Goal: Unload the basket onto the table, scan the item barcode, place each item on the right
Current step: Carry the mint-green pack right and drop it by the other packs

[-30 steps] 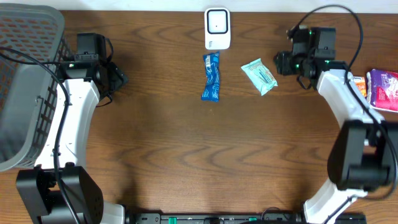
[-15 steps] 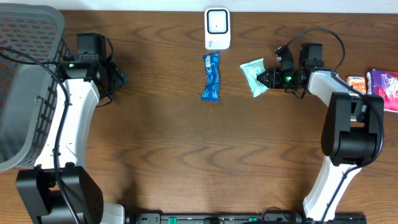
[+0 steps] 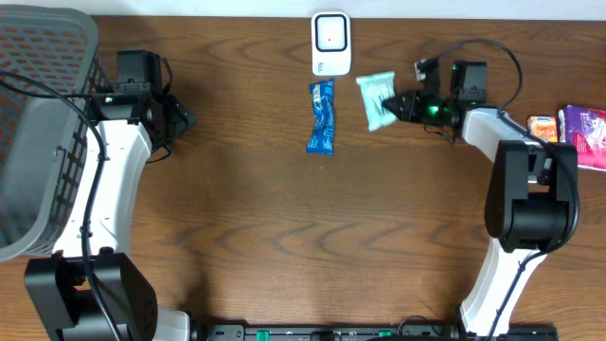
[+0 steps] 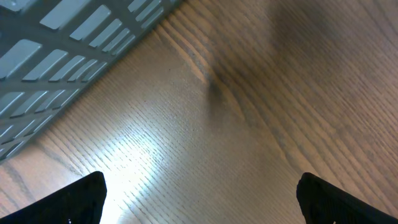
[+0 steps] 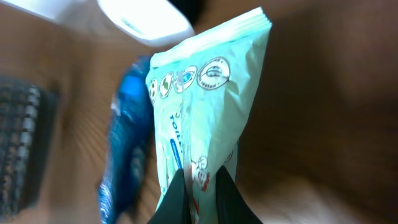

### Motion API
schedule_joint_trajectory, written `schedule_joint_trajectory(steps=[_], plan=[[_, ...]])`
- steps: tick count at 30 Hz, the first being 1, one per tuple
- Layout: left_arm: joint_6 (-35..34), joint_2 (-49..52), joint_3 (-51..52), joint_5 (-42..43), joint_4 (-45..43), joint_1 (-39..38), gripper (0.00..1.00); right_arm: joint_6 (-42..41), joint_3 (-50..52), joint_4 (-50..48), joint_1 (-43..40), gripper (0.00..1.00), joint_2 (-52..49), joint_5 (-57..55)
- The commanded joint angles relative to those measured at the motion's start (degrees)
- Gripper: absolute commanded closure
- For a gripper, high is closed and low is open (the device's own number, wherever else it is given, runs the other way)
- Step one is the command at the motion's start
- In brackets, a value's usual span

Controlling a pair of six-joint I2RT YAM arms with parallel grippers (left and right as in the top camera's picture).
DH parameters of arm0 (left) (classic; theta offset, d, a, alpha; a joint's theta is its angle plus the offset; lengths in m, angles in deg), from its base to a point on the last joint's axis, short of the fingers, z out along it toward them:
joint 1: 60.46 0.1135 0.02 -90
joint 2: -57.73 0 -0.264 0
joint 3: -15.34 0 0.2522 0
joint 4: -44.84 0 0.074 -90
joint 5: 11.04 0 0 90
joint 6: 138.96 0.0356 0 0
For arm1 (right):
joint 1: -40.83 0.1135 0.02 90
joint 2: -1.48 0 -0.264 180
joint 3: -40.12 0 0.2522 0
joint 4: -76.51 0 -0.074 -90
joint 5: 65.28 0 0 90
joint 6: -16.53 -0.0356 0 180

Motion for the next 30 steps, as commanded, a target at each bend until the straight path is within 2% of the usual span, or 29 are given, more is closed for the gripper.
schedule_joint_trajectory(steps=[1, 5, 12, 17, 24, 27, 30], plan=[[-0.7, 0.2, 0.0, -0.7, 0.2, 0.1, 0.02, -11.1, -0.3, -7.7, 2.2, 0.99, 5.0, 2.3], [-0.7, 0.2, 0.0, -0.7, 0.2, 0.1, 0.02, -22.1, -0.3, -22.2, 4.7, 0.99, 5.3, -4.4], [-0.7, 0.2, 0.0, -0.7, 0.2, 0.1, 0.02, -29.5, -0.4, -25.0, 11.5, 0.99, 4.8, -23.7], [-0.7, 0.2, 0.0, -0.7, 0.2, 0.1, 0.02, -29.8, -5.5, -26.2, 15.1, 0.99, 2.2, -24.9], [-0.7, 0.2, 0.0, -0.7, 0.2, 0.1, 0.02, -29.6, -17.7, -17.5, 15.5, 0.99, -3.2, -24.9], [-0.7, 0.2, 0.0, -0.7, 0.2, 0.1, 0.02, -28.9, -19.2, -16.0, 15.5, 0.99, -4.2, -24.9], [-0.7, 0.2, 0.0, -0.7, 0.2, 0.1, 0.02, -24.7, -19.4, -15.7, 15.4, 0.99, -4.1, -24.6]])
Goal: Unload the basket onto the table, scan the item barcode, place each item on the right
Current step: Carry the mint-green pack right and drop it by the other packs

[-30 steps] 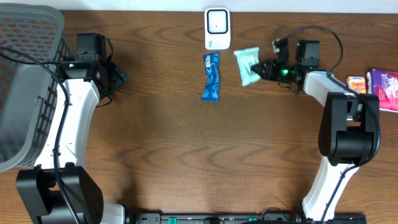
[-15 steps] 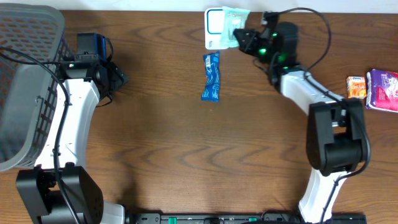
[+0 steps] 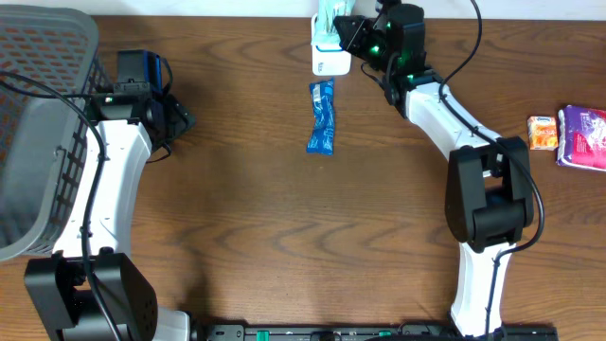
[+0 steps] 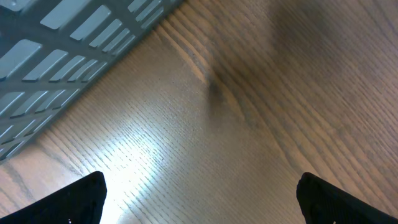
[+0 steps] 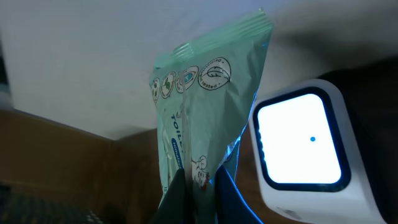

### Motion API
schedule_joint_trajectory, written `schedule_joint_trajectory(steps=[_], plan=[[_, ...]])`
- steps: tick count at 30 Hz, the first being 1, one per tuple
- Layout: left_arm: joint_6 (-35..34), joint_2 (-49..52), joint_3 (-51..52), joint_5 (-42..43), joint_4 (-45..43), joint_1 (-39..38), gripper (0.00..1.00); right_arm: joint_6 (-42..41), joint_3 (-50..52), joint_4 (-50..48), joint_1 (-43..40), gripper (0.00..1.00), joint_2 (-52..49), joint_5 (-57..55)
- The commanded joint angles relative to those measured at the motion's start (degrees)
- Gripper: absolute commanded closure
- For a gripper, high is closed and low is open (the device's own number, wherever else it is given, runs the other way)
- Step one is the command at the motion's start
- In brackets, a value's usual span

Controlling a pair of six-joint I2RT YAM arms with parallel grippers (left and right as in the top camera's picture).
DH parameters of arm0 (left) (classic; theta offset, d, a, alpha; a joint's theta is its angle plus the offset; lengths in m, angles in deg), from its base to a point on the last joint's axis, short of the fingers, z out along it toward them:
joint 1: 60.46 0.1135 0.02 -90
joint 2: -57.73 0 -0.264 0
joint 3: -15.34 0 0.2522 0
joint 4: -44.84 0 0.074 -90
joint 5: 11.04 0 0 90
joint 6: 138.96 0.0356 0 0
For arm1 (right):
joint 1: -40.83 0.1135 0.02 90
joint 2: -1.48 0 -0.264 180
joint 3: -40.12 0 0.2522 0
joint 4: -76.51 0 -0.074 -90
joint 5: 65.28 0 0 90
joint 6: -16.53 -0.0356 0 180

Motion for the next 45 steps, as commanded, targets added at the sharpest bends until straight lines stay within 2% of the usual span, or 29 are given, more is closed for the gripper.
schedule_joint_trajectory(steps=[1, 6, 12, 20, 25, 29, 30, 31, 33, 34, 35, 38, 45], plan=[[-0.7, 0.2, 0.0, -0.7, 0.2, 0.1, 0.02, 4.7, -1.9, 0.3, -0.5, 0.99, -0.5, 0.0], [-0.7, 0.2, 0.0, -0.7, 0.2, 0.1, 0.02, 9.1, -2.7, 7.1, -4.7, 0.99, 1.7, 0.1], [-0.7, 0.2, 0.0, -0.7, 0.2, 0.1, 0.02, 14.4, -2.7, 20.6, -15.9, 0.99, 5.1, 0.1], [-0.7, 0.2, 0.0, -0.7, 0.2, 0.1, 0.02, 28.9, -2.6, 41.2, -31.2, 0.99, 5.1, 0.2], [-0.7, 0.2, 0.0, -0.7, 0.2, 0.1, 0.02, 36.2, -2.2, 47.6, -37.2, 0.99, 4.7, -2.8], [-0.7, 0.2, 0.0, -0.7, 0.2, 0.1, 0.02, 37.4, -2.2, 49.8, -40.2, 0.99, 4.2, -9.2], [-0.7, 0.2, 0.0, -0.7, 0.2, 0.1, 0.02, 37.7, -2.2, 49.8, -40.9, 0.91, 4.1, -10.2], [-0.7, 0.2, 0.0, -0.7, 0.2, 0.1, 0.02, 37.7, -2.2, 49.8, -41.5, 0.77, 4.0, -11.1], [-0.7, 0.2, 0.0, -0.7, 0.2, 0.1, 0.02, 37.7, -2.2, 50.2, -42.2, 0.28, 4.0, -12.0], [-0.7, 0.2, 0.0, -0.7, 0.2, 0.1, 0.02, 37.6, -2.2, 50.2, -42.4, 0.15, 4.0, -11.9], [-0.7, 0.2, 0.0, -0.7, 0.2, 0.1, 0.02, 37.6, -2.2, 50.3, -42.5, 0.11, 4.0, -11.9], [-0.7, 0.2, 0.0, -0.7, 0.2, 0.1, 0.02, 37.5, -2.2, 50.6, -41.9, 0.10, 4.0, -11.3], [-0.7, 0.2, 0.0, -0.7, 0.2, 0.1, 0.02, 38.4, -2.2, 49.7, -37.5, 0.13, 4.1, 1.5]])
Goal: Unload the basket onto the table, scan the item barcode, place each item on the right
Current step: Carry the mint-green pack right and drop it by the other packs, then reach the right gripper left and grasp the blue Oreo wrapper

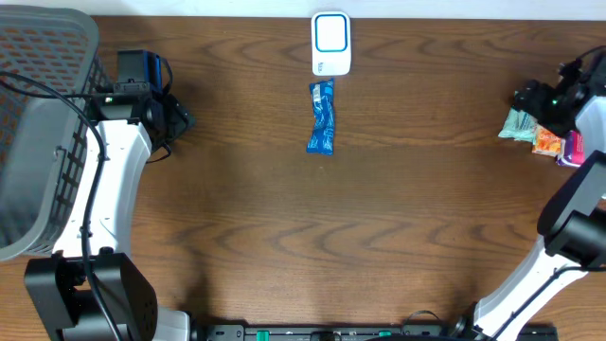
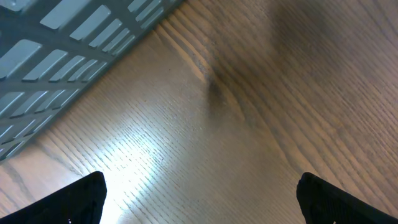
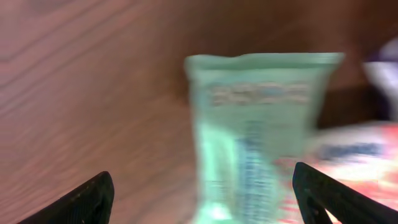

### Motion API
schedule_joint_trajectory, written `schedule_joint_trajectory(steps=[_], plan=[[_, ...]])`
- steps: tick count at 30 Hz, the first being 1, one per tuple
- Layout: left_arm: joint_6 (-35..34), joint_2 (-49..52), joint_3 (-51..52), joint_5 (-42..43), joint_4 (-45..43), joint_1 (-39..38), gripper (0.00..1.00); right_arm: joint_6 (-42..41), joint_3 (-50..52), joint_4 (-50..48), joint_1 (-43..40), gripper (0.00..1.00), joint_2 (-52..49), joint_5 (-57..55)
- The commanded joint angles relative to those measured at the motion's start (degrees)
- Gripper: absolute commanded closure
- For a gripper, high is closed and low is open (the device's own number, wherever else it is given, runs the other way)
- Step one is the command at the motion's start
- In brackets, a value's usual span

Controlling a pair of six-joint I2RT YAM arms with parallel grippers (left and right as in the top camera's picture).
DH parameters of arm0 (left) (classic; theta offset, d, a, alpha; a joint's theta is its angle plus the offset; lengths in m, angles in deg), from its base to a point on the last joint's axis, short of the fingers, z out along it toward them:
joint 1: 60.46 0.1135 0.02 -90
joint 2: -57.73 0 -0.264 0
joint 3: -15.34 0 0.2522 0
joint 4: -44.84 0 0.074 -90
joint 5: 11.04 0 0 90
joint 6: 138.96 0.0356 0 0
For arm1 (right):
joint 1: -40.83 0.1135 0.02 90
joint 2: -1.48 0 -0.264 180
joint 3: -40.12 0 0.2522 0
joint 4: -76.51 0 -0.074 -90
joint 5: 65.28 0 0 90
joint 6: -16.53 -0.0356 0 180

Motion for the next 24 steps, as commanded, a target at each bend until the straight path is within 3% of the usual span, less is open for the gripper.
schedule_joint_trajectory(steps=[1, 11, 20, 24], plan=[[-0.7, 0.2, 0.0, -0.7, 0.2, 0.1, 0.02, 1.2, -0.5, -0.9, 4.0, 0.14, 1.5, 8.9], [-0.7, 0.2, 0.0, -0.7, 0.2, 0.1, 0.02, 1.1, -0.5, -7.2, 17.8, 0.21, 3.0, 20.8], [-0.7, 0.2, 0.0, -0.7, 0.2, 0.1, 0.02, 0.0, -0.5, -3.0, 32.9, 0.30, 0.3, 12.1], [-0.7, 0.2, 0.0, -0.7, 0.2, 0.1, 0.02, -2.2, -0.5, -3.7, 39.2, 0.25, -2.1, 10.4]])
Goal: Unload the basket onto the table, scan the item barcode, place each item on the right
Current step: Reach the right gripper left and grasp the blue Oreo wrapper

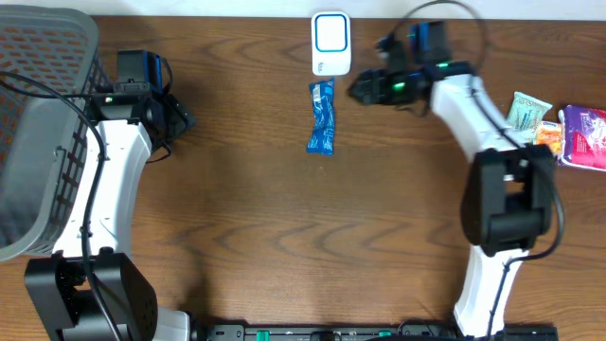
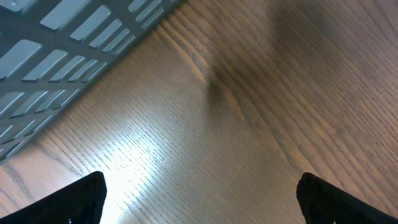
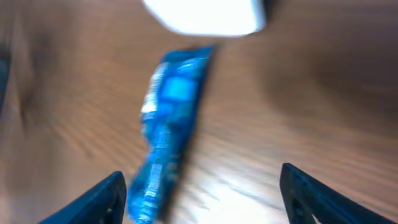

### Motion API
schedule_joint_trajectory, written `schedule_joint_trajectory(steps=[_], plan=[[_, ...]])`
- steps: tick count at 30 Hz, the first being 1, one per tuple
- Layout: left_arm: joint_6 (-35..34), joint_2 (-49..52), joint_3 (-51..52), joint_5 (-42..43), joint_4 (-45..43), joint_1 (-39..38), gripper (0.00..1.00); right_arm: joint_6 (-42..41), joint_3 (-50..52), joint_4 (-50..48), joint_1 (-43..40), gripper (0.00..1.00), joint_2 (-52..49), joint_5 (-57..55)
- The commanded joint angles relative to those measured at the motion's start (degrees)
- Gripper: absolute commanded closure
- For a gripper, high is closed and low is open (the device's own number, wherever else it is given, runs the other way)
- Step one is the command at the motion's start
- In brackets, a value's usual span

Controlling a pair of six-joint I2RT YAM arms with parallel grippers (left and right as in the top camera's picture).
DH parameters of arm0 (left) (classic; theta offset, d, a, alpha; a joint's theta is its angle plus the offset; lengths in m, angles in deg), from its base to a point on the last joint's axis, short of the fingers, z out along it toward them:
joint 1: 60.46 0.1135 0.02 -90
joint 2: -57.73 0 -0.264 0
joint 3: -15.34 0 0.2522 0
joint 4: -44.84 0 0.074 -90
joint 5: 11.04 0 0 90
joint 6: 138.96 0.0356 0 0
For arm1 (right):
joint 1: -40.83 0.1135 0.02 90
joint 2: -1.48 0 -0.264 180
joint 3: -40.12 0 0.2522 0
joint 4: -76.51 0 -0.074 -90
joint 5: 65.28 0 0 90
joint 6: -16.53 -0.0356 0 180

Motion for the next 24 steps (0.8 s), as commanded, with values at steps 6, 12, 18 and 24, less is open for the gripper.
schedule_joint_trajectory(steps=[6, 12, 18, 24], plan=[[-0.7, 0.2, 0.0, -0.7, 0.2, 0.1, 0.02, -4.8, -0.5, 1.6, 6.6, 0.39, -3.8, -7.9], [-0.7, 0.2, 0.0, -0.7, 0.2, 0.1, 0.02, -6.1, -0.4, 2.9, 7.6, 0.43, -5.2, -7.9], [-0.7, 0.2, 0.0, -0.7, 0.2, 0.1, 0.02, -8.1, -0.4, 2.3, 8.9, 0.42, -8.7, -6.0], [-0.7, 0.2, 0.0, -0.7, 0.2, 0.1, 0.02, -9.0, -0.4, 1.5, 10.4, 0.67, -12.5, -3.0]])
